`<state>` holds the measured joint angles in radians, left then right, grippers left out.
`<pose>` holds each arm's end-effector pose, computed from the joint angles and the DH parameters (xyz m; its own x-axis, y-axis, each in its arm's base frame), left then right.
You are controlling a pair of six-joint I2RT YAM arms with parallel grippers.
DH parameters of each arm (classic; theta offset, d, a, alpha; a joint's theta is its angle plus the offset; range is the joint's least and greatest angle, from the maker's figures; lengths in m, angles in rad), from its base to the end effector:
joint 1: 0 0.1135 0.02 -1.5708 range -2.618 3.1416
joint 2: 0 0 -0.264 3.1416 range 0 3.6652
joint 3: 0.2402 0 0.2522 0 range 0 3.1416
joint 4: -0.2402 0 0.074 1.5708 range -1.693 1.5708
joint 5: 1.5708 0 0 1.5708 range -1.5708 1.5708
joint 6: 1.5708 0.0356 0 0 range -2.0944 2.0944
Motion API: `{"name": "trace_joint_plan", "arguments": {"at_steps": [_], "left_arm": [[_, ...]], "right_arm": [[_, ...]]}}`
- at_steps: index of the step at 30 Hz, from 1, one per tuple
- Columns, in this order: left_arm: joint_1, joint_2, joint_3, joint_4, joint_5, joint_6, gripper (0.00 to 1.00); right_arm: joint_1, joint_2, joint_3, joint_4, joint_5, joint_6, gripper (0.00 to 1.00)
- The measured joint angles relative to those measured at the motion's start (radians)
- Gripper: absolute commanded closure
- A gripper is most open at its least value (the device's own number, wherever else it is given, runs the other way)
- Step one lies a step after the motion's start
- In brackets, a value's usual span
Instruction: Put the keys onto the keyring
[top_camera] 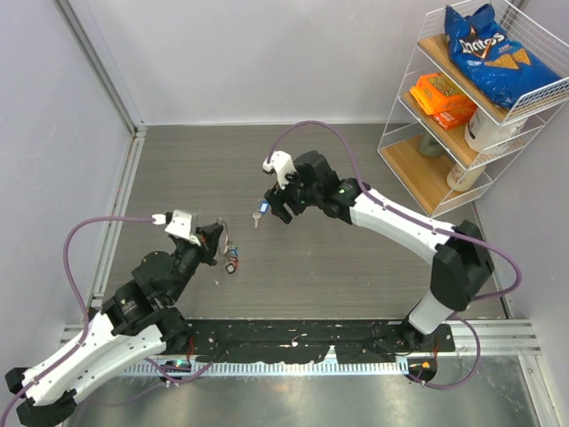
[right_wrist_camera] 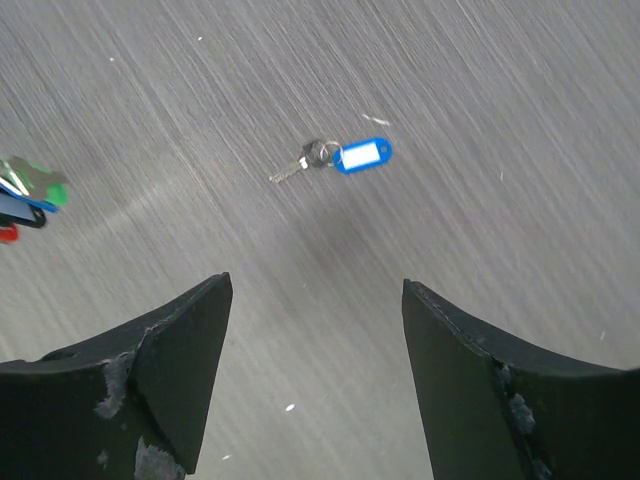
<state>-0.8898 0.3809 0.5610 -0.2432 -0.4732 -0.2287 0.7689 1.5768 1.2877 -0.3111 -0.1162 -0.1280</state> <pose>0.0823 -0.0758 0.3079 -0.1305 -0.1594 -0.9785 0.3857 0.9011 -0.1983 0.2585 0.2559 0.3034 -0.3057 -0.4721 -0.8268 -0.8050 0.5919 -0.0404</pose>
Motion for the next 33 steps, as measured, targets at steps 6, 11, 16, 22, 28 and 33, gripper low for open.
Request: {"name": "trace_joint_plan", "arguments": {"at_steps": [6, 11, 16, 22, 28, 33], "left_arm": [[0.0, -0.029, 0.0, -0.017, -0.028, 0.0, 1.0], [0.0, -0.073, -0.001, -0.026, -0.042, -0.001, 1.0], [0.0, -0.105, -0.002, -0.04, -0.05, -0.004, 1.0], [0.0, -0.117, -0.017, -0.045, -0.05, -0.008, 1.0], [0.0, -0.117, -0.037, -0.046, -0.05, -0.008, 1.0], [0.0, -0.117, -0.041, -0.045, -0.05, -0.008, 1.0]], "right_arm": [[-0.008, 0.171, 0.133, -0.013, -0.102, -0.29, 0.22], [-0.028, 0.348, 0.305, -0.09, -0.188, -0.483, 0.27], [-0.045, 0.506, 0.465, -0.209, -0.29, -0.691, 0.31], [-0.068, 0.598, 0.552, -0.367, -0.435, -0.926, 0.31], [-0.073, 0.71, 0.764, -0.566, -0.518, -1.096, 0.32], [-0.073, 0.756, 0.806, -0.622, -0.527, -1.139, 0.34]]}}
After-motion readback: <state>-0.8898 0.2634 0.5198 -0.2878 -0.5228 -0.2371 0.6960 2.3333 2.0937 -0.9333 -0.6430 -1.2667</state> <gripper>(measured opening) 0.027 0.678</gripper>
